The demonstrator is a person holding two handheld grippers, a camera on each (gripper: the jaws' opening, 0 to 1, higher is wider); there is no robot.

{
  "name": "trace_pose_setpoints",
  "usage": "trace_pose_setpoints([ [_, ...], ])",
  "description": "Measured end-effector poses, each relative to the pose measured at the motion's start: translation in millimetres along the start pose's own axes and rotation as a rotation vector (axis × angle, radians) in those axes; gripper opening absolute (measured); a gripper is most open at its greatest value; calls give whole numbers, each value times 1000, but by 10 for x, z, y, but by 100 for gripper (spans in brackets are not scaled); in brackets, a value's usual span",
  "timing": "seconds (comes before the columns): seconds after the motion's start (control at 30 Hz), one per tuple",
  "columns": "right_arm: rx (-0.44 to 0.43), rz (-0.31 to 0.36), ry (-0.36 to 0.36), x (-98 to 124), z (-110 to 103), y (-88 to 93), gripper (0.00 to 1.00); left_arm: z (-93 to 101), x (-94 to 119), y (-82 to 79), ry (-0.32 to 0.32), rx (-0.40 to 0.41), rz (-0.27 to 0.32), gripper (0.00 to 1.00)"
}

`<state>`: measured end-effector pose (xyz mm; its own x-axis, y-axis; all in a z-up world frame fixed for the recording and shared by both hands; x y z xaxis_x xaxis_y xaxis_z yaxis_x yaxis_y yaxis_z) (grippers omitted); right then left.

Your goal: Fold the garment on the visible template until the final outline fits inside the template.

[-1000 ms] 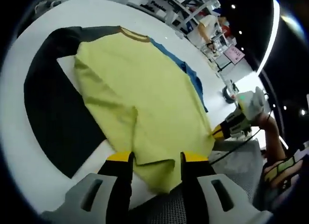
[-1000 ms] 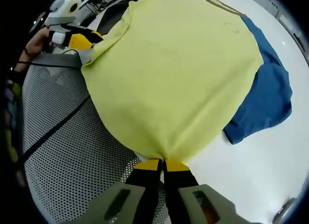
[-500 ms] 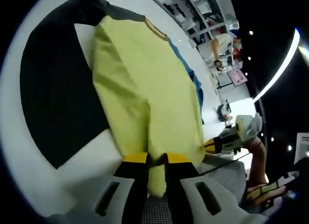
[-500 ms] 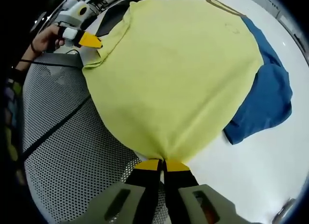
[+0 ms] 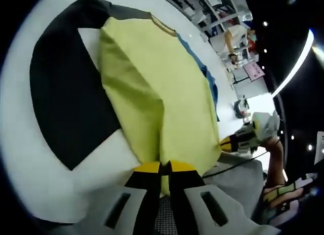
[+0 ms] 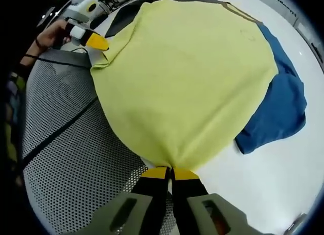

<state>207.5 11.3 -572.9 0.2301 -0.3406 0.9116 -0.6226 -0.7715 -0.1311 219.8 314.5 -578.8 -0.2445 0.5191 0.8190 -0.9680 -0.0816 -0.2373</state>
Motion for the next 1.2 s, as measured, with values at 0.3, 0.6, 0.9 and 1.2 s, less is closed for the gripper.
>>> trace_pose_setpoints([
  [0.3,-28,8,-7,4,10,-5,0,-85,316,0,-82,-45,29,0],
  [0.6,65,-31,-9,0,2,-20,0,-250,509,77,-209,-147,-20,0],
  [0.9,164,-92,7,17,4,2,0,-446,571,181,-337,-215,-77,0],
  [1.2,187,-123,12,13,-18,14,0,-537,590,253,-396,-219,-99,0],
])
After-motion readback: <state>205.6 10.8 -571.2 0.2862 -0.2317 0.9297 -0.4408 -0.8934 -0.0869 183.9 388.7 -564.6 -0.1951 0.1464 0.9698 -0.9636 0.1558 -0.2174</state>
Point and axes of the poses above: the point that each gripper's makers call its tool centre point, and the gripper's own axes: x roughly backward along the fingers, z roughly to its right, y roughly out of its underside, the point moved 8 cm from there along x, roughly backward along the fingers, and after that the axes turned 13 degrees about -y, right-handed, at the moved point
